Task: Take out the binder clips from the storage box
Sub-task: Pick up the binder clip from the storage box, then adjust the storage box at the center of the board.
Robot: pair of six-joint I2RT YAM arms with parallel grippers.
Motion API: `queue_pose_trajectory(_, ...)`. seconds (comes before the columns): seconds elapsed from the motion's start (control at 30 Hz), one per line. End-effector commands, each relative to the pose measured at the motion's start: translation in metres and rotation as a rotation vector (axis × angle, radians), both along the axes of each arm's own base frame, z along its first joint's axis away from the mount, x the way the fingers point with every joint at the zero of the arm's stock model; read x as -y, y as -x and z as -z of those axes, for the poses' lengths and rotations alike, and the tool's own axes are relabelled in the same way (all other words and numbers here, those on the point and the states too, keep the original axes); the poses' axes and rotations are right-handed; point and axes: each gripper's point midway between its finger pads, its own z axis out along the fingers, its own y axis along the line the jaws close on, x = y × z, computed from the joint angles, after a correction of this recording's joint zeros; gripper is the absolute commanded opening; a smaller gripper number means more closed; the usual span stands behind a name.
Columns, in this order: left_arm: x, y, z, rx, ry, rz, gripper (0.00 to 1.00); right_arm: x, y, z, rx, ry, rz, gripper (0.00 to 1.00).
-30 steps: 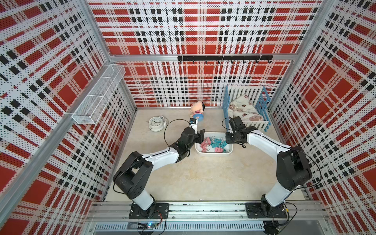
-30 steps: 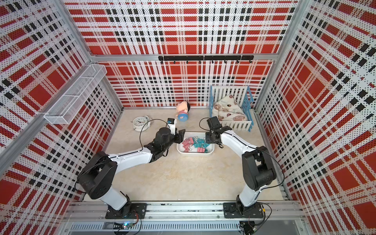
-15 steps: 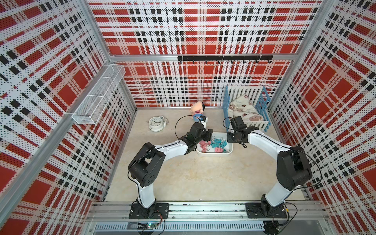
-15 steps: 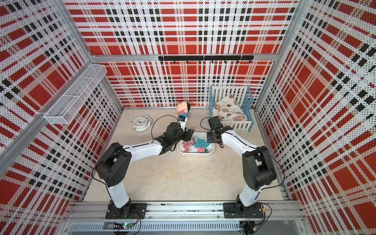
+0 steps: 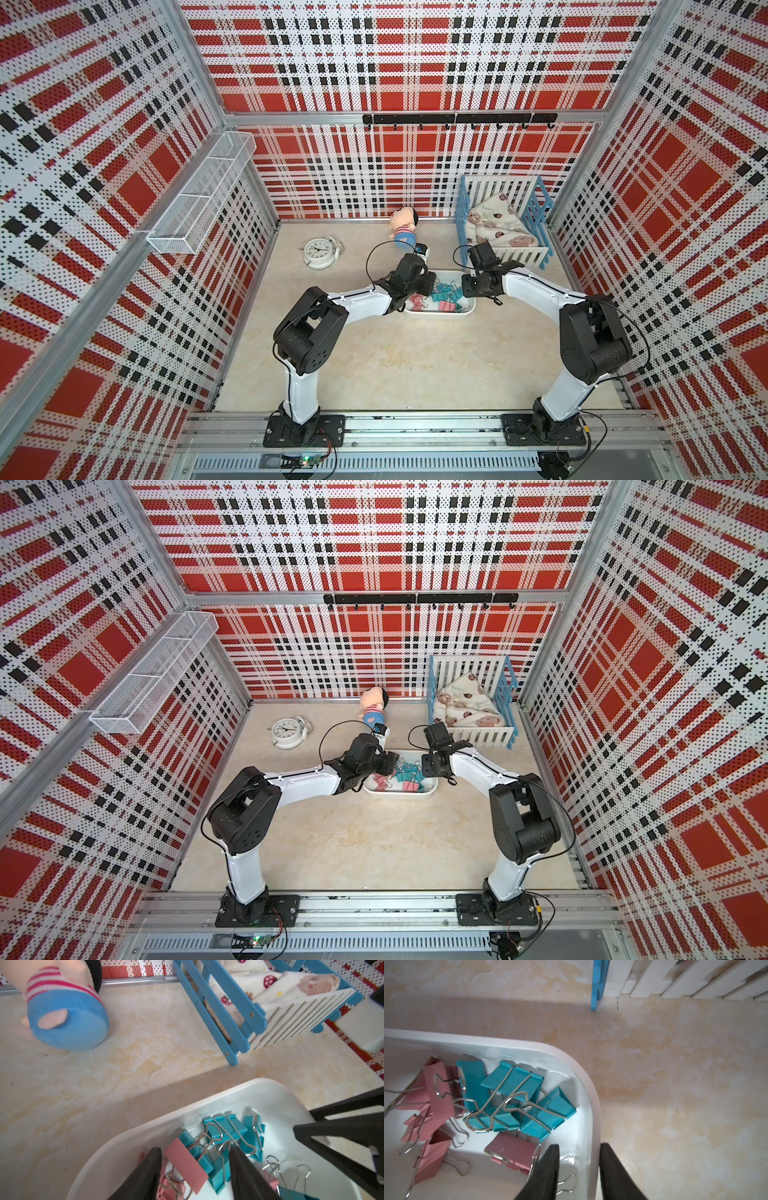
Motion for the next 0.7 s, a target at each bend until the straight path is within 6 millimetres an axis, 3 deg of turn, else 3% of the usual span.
queue_pose_trajectory(0.0, 0.002, 0.001, 0.004, -0.014, -0.017, -0.010, 0.56, -0.003, 0.000, 0.009, -0.014, -0.021, -0.006, 0.39)
queue_pose_trajectory(0.67, -0.010, 0.001, 0.030, -0.089, -0.114, -0.072, 0.41, -0.019, 0.006, 0.019, -0.046, -0.055, -0.051, 0.39)
